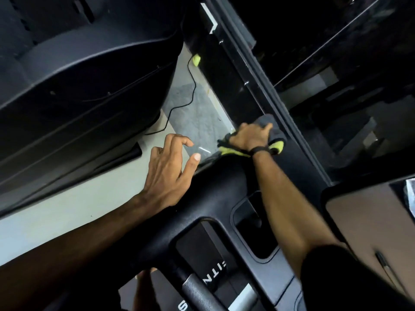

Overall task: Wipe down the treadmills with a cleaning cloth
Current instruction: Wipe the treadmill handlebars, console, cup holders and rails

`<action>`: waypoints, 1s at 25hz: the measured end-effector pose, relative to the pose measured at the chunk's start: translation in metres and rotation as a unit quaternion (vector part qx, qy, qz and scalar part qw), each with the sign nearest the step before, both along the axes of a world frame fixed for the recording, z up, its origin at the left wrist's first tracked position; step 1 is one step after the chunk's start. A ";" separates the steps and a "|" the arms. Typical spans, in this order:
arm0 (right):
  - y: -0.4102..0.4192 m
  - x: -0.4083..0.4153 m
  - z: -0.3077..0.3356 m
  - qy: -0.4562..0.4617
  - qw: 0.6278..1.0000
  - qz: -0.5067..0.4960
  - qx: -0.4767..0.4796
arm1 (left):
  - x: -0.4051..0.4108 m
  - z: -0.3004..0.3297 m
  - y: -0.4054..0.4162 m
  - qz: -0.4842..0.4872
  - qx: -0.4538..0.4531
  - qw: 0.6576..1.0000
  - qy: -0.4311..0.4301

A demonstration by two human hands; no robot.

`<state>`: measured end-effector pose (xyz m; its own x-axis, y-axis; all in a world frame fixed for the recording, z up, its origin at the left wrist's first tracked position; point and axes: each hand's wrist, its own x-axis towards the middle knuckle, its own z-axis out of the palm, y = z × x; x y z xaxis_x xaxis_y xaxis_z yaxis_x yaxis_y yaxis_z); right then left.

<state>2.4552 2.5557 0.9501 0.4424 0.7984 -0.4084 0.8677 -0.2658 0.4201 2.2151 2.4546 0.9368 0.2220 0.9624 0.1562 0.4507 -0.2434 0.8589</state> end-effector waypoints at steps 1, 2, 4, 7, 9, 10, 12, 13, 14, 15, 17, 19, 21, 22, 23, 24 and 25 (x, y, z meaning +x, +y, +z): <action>-0.009 -0.023 -0.007 0.019 0.999 0.047 -0.019 | -0.001 0.001 0.001 0.006 0.003 1.000 0.000; -0.024 -0.046 -0.011 0.046 0.995 0.085 -0.020 | -0.002 0.002 0.003 0.010 0.005 1.000 0.001; -0.070 -0.083 -0.006 0.099 0.983 0.147 0.037 | -0.003 0.001 0.010 0.011 0.003 1.000 0.007; -0.120 -0.075 0.003 0.130 0.944 0.176 0.246 | -0.008 -0.002 0.017 0.023 -0.007 1.000 0.001; -0.107 -0.035 0.014 0.104 0.946 0.079 0.295 | -0.012 -0.005 0.019 0.039 -0.019 0.999 -0.006; -0.092 -0.014 0.020 0.085 0.958 0.017 0.275 | -0.013 -0.007 0.018 0.044 -0.027 0.999 -0.005; -0.054 0.009 0.026 0.036 0.977 -0.074 0.199 | -0.013 -0.010 0.016 0.043 -0.034 0.998 0.010; -0.039 0.008 0.023 0.004 0.985 -0.080 0.154 | -0.012 -0.012 0.013 0.041 -0.037 0.998 0.019; -0.030 -0.005 0.016 -0.013 0.992 -0.056 0.110 | -0.012 -0.013 0.011 0.042 -0.041 0.998 0.024; -0.028 -0.026 0.007 -0.011 0.997 -0.019 0.073 | -0.013 -0.014 0.011 0.046 -0.047 0.997 0.025; -0.050 -0.081 -0.008 0.032 0.996 0.071 0.045 | -0.019 -0.016 0.016 0.064 -0.059 0.996 0.020; -0.101 -0.131 -0.005 0.086 0.981 0.157 0.081 | -0.028 -0.021 0.026 0.075 -0.069 0.995 0.015; -0.151 -0.147 0.003 0.174 0.950 0.193 0.175 | -0.038 -0.027 0.036 0.070 -0.090 0.993 -0.011; -0.169 -0.140 0.008 0.202 0.935 0.189 0.223 | -0.043 -0.030 0.038 0.057 -0.104 0.992 -0.033; -0.179 -0.125 0.014 0.201 0.931 0.174 0.252 | -0.046 -0.033 0.037 0.042 -0.119 0.990 -0.058; -0.175 -0.102 0.018 0.162 0.936 0.147 0.278 | -0.048 -0.035 0.035 0.028 -0.132 0.988 -0.078; -0.162 -0.076 0.022 0.104 0.947 0.098 0.287 | -0.049 -0.037 0.030 0.018 -0.140 0.986 -0.087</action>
